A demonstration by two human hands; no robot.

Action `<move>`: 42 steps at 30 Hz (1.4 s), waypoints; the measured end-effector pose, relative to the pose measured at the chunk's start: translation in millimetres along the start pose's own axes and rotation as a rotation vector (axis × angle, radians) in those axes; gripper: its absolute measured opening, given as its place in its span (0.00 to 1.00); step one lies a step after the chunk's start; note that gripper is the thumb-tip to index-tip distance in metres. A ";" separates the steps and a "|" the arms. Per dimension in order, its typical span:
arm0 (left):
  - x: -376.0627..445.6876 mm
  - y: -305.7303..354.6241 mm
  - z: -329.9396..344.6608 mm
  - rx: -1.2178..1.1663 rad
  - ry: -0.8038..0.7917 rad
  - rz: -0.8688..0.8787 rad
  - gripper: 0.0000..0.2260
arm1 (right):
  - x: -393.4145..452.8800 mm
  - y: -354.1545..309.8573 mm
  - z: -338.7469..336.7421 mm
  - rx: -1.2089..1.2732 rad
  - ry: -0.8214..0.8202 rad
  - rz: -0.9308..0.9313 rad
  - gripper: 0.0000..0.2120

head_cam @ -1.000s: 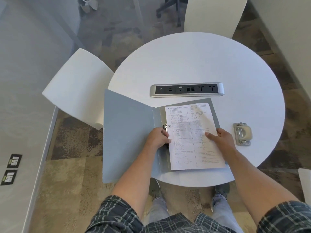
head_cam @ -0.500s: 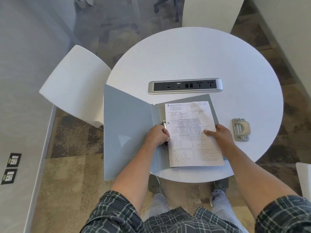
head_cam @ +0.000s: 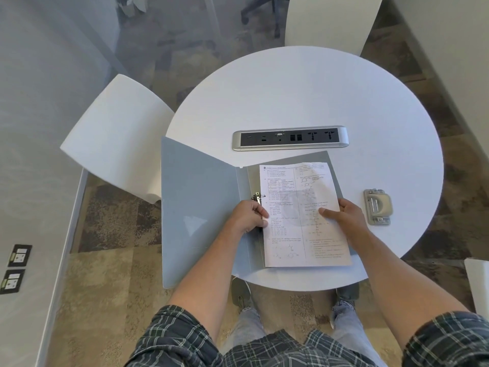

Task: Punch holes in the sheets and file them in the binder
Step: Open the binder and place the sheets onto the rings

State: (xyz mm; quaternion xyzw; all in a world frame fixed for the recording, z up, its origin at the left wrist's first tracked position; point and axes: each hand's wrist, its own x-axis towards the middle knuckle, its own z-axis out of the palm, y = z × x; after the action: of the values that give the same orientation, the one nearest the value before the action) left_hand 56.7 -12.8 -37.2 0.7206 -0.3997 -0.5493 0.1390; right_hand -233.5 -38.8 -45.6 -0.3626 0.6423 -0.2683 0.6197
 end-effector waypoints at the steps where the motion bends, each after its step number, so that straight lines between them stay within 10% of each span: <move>1: 0.0 0.4 -0.5 0.009 0.001 0.000 0.11 | -0.1 -0.1 0.1 0.001 0.001 0.001 0.14; 31: -14.7 -2.5 26.4 0.678 0.212 0.276 0.08 | 18.4 4.1 -10.5 0.105 -0.084 0.081 0.16; 42: -7.4 -2.2 29.7 0.751 0.264 0.328 0.09 | 13.8 11.9 2.6 -0.150 0.249 -0.055 0.06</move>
State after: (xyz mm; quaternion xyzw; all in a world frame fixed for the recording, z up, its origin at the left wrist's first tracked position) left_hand 30.2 1.0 -44.2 0.7121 -0.6600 -0.2394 0.0027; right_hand -232.1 -42.5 -63.5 -0.3892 0.7223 -0.2792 0.4988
